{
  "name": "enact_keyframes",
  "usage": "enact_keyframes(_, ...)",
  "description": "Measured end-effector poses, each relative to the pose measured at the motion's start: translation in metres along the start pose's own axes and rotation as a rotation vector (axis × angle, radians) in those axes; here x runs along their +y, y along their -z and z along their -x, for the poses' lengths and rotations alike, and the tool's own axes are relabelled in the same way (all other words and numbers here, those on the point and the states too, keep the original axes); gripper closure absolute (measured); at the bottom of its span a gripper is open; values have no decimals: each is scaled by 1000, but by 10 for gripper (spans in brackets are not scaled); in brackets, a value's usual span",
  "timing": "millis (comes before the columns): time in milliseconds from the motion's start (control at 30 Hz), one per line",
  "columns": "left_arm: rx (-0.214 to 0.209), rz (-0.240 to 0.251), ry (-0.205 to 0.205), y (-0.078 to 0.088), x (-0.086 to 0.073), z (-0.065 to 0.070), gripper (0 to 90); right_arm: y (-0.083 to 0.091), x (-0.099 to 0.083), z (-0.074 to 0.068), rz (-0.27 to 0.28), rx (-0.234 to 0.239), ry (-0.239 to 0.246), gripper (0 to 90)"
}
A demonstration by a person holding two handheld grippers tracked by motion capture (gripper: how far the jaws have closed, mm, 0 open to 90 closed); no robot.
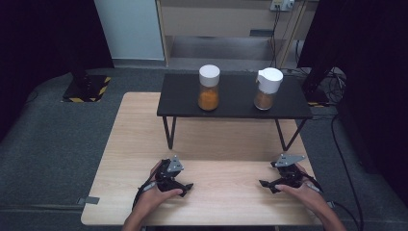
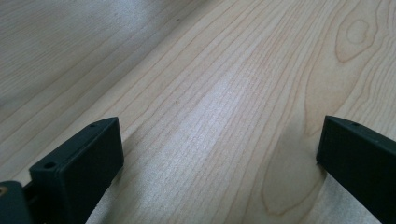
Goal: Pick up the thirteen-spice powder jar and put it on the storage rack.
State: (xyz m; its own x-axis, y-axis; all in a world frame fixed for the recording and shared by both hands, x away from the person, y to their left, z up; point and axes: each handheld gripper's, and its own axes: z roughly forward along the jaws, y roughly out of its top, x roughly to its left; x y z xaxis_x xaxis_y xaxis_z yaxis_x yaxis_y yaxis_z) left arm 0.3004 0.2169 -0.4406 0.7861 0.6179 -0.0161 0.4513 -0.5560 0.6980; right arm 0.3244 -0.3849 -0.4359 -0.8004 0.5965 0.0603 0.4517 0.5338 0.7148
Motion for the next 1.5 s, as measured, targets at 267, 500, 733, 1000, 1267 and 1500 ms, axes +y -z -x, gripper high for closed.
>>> enact_keyframes(267, 0, 0, 0, 0, 0, 0, 0, -3, -7, 1, -4, -16, -17, 41)
enact_keyframes(500, 0, 0, 0, 0, 0, 0, 0, -5, -10, -2, 2, -29, 2, 16)
enact_keyframes(733, 0, 0, 0, 0, 0, 0, 0, -5, -9, -5, -3, -38, 10, 12)
enact_keyframes(1000, 0, 0, -1, 0, 0, 1, 0, -5, -9, -8, -4, -45, 4, 13)
enact_keyframes(1267, 0, 0, -1, 0, 0, 0, 0, -3, -11, -10, -4, -35, 15, 13)
enact_keyframes(1500, -3, 0, -3, 0, 0, 0, 0, -3, -11, -11, -3, -36, 14, 13)
